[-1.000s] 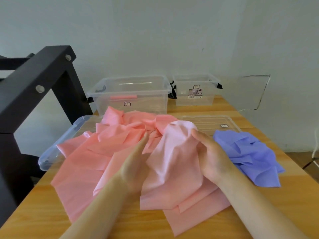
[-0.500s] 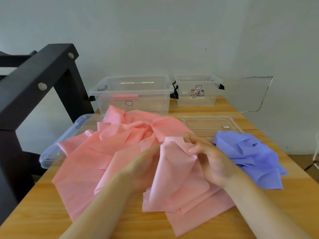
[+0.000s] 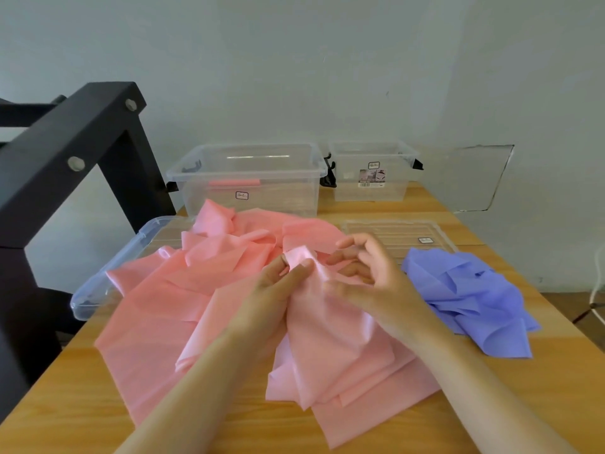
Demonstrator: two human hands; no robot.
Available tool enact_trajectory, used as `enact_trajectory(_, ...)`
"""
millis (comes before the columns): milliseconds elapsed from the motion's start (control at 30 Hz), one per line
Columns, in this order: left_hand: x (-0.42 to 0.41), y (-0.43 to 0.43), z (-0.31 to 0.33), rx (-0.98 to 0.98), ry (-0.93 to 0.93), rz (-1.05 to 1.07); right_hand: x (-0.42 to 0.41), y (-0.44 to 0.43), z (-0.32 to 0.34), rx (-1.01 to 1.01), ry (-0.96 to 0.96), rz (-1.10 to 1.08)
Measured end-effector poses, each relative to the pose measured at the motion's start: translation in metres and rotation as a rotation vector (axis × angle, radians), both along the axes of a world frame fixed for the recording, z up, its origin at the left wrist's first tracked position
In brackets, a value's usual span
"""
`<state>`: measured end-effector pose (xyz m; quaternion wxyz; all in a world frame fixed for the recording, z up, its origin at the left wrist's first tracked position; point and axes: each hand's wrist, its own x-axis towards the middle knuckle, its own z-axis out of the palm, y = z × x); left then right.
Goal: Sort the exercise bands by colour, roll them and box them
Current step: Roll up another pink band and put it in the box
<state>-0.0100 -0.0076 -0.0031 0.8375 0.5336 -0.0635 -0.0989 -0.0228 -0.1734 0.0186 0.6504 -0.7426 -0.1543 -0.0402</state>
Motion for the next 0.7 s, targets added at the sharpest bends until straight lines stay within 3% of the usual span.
enact_trajectory(133,-0.004,-0.005,0.001,0.044,-0.043,0.006,-0.002,0.01,-0.007,-0.259,-0.272,-0.127)
enact_trajectory(200,-0.006,-0.006,0.003,0.005,-0.063,-0.04,-0.002,0.011,-0.007,-0.291,-0.332,-0.154)
enact_trajectory(333,-0.001,-0.006,0.005,-0.102,-0.014,-0.07,-0.001,0.011,-0.006,-0.247,-0.277,-0.155)
enact_trajectory(700,0.0,0.003,0.005,0.004,-0.029,-0.036,0.007,0.004,-0.012,-0.195,-0.233,-0.235)
